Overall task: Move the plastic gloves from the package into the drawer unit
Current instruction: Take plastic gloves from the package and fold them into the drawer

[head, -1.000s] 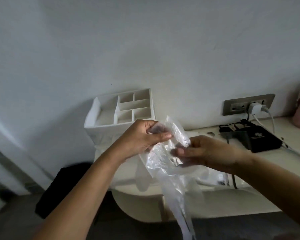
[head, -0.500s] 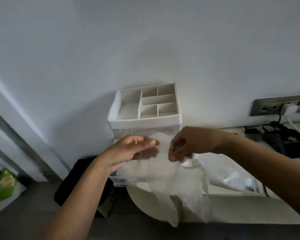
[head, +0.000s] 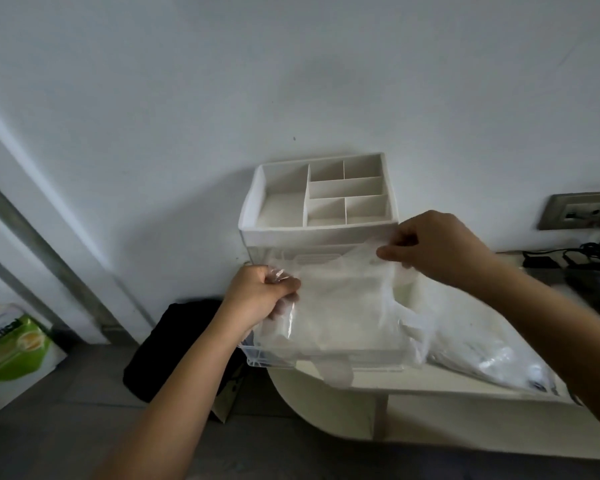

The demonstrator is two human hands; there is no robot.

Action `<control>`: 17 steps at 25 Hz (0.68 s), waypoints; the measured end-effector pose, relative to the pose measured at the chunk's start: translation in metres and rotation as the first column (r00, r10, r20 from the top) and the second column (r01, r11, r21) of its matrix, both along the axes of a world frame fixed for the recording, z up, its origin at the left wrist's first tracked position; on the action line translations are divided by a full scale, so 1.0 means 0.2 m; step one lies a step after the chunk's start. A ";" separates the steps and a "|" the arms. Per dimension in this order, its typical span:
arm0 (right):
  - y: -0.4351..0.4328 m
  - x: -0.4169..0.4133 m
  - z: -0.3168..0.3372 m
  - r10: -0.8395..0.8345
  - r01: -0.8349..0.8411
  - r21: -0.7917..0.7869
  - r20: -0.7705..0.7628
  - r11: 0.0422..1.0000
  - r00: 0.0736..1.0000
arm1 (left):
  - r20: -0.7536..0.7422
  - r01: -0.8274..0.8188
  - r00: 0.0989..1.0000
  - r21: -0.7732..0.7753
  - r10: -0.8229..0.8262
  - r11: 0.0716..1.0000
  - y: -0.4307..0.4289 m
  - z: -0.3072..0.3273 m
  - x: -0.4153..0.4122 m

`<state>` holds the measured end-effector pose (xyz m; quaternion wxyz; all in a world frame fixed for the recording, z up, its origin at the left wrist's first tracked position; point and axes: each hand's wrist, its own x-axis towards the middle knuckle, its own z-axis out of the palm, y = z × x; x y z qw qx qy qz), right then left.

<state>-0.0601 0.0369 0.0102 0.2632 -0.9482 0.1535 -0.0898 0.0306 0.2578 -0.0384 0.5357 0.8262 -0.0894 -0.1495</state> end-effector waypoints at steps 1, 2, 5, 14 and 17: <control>0.04 -0.03 -0.02 -0.047 0.057 -0.121 0.083 0.991 0.995 | 0.011 -0.012 1.000 0.018 0.012 1.000 -0.01 -0.01 0.00; 0.11 -0.06 -0.04 -0.039 0.077 -0.201 0.186 0.977 0.982 | 0.022 -0.016 1.000 0.033 0.016 0.999 -0.01 -0.02 0.00; 0.34 -0.14 -0.13 0.190 -0.090 -0.259 0.392 0.962 0.900 | 0.088 -0.018 0.996 0.129 0.007 0.991 -0.02 -0.04 0.01; 0.41 0.10 -0.35 0.444 -0.473 -0.074 -0.243 0.878 0.863 | 0.332 -0.110 0.943 0.402 -0.033 0.909 0.00 -0.10 0.05; 0.38 0.15 -0.38 0.405 -0.469 -0.192 -0.296 0.862 0.865 | 0.474 -0.175 0.866 0.582 -0.157 0.794 -0.02 -0.09 0.05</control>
